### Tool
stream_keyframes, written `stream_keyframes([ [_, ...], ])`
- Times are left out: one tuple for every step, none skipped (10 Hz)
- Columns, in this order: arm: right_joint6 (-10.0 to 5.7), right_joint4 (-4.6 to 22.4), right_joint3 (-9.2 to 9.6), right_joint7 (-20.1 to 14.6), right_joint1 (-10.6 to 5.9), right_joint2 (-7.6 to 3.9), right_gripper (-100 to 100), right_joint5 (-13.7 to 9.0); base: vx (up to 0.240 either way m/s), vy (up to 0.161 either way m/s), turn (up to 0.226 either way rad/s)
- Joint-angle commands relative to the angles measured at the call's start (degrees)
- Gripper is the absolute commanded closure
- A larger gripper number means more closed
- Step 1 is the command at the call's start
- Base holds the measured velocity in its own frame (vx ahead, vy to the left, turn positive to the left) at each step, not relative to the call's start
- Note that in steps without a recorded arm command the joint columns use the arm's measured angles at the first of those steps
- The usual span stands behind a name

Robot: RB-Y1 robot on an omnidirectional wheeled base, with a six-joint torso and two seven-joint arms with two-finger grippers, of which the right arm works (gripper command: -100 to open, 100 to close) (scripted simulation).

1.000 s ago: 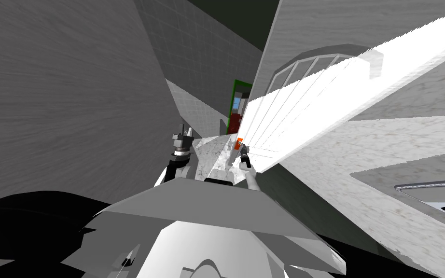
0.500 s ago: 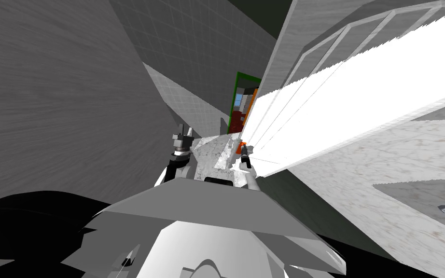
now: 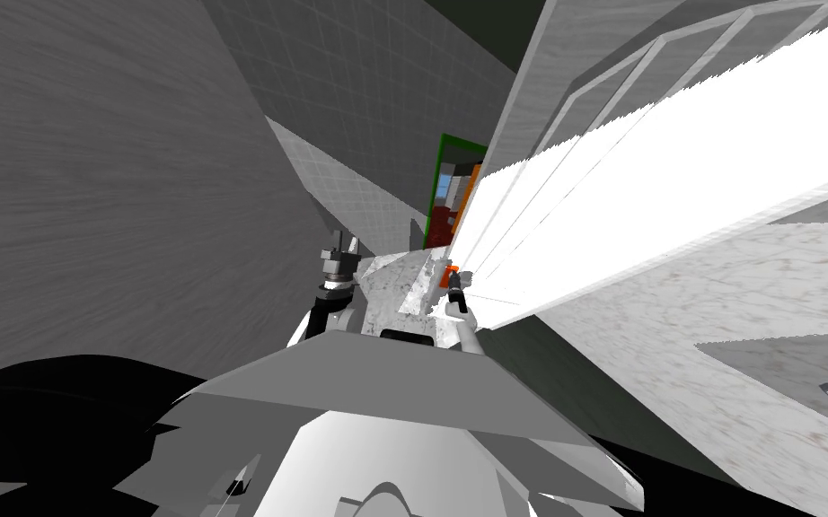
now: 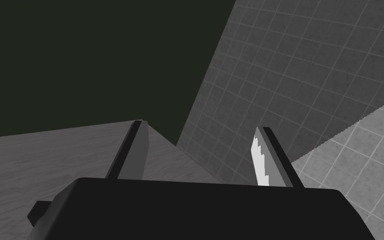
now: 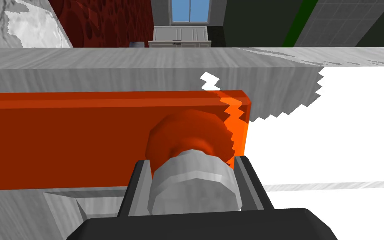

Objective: Push the door open

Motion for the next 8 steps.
stream_keyframes([
  [-0.04, -0.1, -0.01, 0.0, -0.01, -0.01, 100, 0.0, -0.012, 0.001, -0.003],
  [-0.04, -0.1, -0.01, 0.0, -0.01, -0.01, 100, 0.0, 0.0, 0.0, 0.0],
  [0.33, -0.3, -0.91, 0.6, 0.16, -0.38, 100, -0.1, 0.083, 0.025, -0.025],
  [0.46, -0.5, -1.39, 0.9, 0.18, -0.46, 100, -0.1, 0.154, 0.041, -0.062],
  [0.62, -0.7, -1.93, 1.3, 0.21, -0.47, 100, -0.1, 0.179, 0.065, -0.066],
  [0.78, -0.9, -2.53, 1.7, 0.24, -0.38, 100, -0.2, 0.201, 0.043, -0.064],
  [0.96, -1.2, -3.16, 2.1, 0.27, -0.17, 100, -0.2, 0.23, 0.028, -0.046],
  [1.14, -1.5, -3.81, 2.6, 0.3, 0.16, 100, -0.3, 0.219, 0.05, -0.049],
])
